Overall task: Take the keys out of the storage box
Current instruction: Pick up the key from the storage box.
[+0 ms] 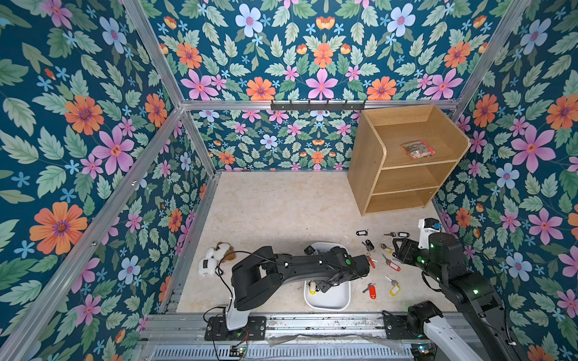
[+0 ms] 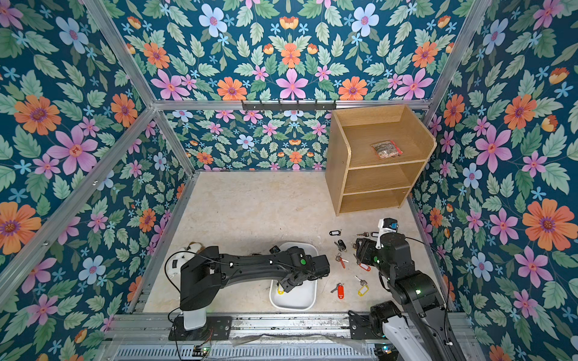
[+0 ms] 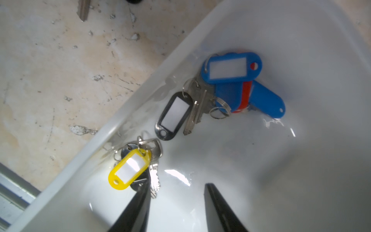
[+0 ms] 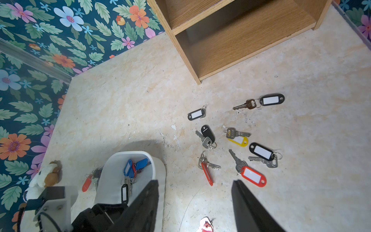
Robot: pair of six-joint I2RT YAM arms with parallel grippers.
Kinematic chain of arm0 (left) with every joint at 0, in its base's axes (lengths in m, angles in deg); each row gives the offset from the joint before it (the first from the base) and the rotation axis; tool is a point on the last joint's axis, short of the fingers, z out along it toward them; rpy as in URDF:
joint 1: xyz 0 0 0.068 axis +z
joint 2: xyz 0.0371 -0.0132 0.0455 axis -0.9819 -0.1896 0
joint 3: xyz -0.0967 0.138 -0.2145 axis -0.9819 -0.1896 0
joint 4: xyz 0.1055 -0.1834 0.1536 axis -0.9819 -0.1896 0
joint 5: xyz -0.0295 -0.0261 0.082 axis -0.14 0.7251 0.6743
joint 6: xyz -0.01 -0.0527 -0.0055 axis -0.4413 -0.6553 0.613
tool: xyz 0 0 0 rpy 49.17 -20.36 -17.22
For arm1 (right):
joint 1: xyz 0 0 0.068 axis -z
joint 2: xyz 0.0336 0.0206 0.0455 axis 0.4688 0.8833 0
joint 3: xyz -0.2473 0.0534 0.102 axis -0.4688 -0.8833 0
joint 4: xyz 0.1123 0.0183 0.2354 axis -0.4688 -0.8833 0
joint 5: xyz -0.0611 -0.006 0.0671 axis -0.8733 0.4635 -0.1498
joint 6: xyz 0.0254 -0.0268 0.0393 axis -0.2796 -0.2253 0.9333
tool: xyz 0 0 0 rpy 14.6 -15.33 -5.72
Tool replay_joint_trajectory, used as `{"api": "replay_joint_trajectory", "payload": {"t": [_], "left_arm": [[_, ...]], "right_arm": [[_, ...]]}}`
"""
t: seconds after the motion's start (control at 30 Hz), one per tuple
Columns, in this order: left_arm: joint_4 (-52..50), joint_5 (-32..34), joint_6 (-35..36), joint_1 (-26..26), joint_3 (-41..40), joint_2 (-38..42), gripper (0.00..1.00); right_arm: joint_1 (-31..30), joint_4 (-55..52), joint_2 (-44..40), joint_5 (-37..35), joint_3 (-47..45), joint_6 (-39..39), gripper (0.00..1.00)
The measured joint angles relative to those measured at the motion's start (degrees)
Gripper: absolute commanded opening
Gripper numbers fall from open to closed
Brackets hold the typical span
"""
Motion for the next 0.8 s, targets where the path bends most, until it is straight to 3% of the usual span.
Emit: {"api": "replay_joint_trajectory", "payload": {"t": [0.13, 0.4, 0.7, 0.8], "left_arm": [[-2.5, 0.0, -0.6, 0.0, -0.2, 0.2, 0.03], [-6.0, -0.3, -1.7, 0.9, -0.9, -0.4, 0.0], [-3.0, -1.2, -1.5, 2.4, -5.5, 0.4, 0.23], [-1.5, -1.6, -1.2, 2.8, -6.6, 0.6, 0.4]], "right_arm": [[0.0, 0.0, 0.0, 0.0, 0.0, 0.0, 0.62], [0.0, 0.0, 0.5, 0.0, 0.0, 0.0, 0.63], [-0.1, 0.0, 0.9, 0.0, 0.0, 0.0, 0.63], [-0.1, 0.0, 1.0, 0.0, 0.0, 0.0, 0.63]]}}
